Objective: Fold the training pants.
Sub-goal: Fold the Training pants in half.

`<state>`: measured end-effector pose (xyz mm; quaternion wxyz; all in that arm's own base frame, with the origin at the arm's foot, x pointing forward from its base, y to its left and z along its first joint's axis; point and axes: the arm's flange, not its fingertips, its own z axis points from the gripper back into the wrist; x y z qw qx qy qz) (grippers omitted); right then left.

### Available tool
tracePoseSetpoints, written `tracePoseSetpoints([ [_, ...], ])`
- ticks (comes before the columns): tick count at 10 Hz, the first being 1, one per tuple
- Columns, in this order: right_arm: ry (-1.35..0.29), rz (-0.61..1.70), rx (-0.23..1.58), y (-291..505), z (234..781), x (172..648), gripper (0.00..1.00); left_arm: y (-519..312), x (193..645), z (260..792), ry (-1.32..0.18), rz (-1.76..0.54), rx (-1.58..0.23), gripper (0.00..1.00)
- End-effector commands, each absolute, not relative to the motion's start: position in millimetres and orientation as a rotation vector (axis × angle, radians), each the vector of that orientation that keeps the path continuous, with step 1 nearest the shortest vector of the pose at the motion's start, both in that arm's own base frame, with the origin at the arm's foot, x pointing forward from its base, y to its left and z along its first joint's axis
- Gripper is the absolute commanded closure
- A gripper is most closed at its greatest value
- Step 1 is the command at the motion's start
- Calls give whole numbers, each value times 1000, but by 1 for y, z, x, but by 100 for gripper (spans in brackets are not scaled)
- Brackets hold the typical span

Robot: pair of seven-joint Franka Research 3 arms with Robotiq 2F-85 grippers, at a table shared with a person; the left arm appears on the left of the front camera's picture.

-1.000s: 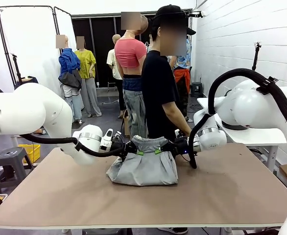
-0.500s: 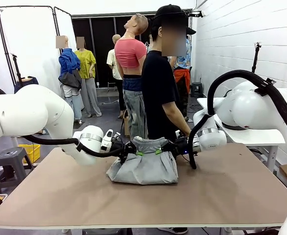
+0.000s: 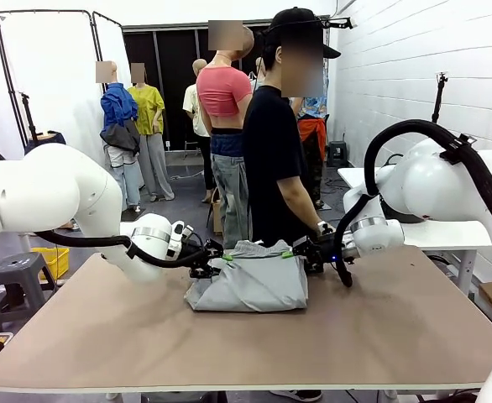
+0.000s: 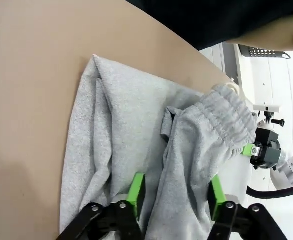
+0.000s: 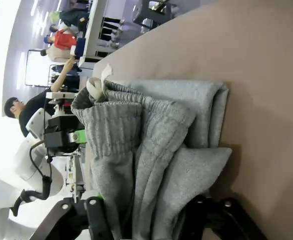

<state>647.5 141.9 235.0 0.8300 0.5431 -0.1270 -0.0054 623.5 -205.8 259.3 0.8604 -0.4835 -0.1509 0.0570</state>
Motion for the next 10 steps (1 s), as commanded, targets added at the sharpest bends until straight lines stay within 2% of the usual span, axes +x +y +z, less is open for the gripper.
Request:
tracePoseSetpoints([
  [1, -300, -37, 1106, 139, 243, 647, 0, -200, 608, 266, -348, 132, -1005, 0],
  [5, -291, -12, 1175, 123, 272, 637, 0, -186, 590, 305, -433, 107, -986, 0],
  [8, -290, 22, 1070, 125, 291, 627, 0, -179, 578, 331, -488, 80, -961, 0],
  [10, -357, 13, 846, 131, 297, 628, 0, -175, 578, 335, -508, 85, -968, 0],
])
